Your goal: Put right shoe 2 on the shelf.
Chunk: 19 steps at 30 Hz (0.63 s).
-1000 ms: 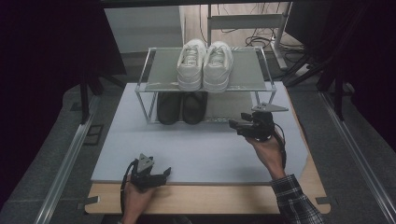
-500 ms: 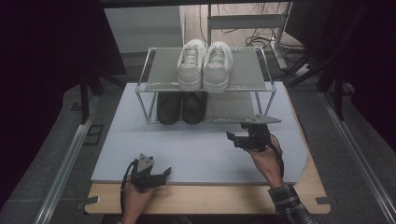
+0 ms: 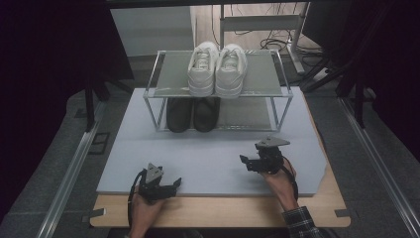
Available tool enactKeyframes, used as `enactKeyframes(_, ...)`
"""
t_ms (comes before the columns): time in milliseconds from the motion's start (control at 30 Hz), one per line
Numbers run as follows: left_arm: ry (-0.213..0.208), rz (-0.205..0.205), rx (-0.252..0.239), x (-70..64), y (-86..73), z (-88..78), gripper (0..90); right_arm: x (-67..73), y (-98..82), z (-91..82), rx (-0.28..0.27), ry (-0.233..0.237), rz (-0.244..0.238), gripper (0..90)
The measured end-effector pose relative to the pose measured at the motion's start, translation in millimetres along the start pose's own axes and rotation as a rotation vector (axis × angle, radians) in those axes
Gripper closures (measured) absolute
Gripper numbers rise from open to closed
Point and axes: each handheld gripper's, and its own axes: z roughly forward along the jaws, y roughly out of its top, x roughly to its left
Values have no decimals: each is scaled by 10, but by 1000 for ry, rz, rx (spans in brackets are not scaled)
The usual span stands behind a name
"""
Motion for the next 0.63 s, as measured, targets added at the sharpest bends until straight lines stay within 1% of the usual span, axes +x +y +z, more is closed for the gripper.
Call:
enactKeyframes(167,1,-3,-3,-3,-1,1,131,8,-131,69,26,6,5,217)
enactKeyframes(300,1,-3,-3,-3,-1,2,131,16,-203,117,52,3,-7,207)
enactKeyframes(333,1,-3,-3,-3,-1,1,131,15,-213,131,63,7,-6,206)
enactKeyframes(433,1,-3,-3,-4,-1,1,132,18,-214,129,63,5,-7,204)
enactKeyframes(500,1,-3,-3,-4,-1,2,131,17,-215,143,81,10,-11,203)
enactKeyframes(567,1,-4,-3,-6,-2,2,131,21,-211,172,113,21,-17,194)
enactKeyframes(633,-2,-7,-3,0,-1,3,130,37,-208,185,124,16,-31,191)
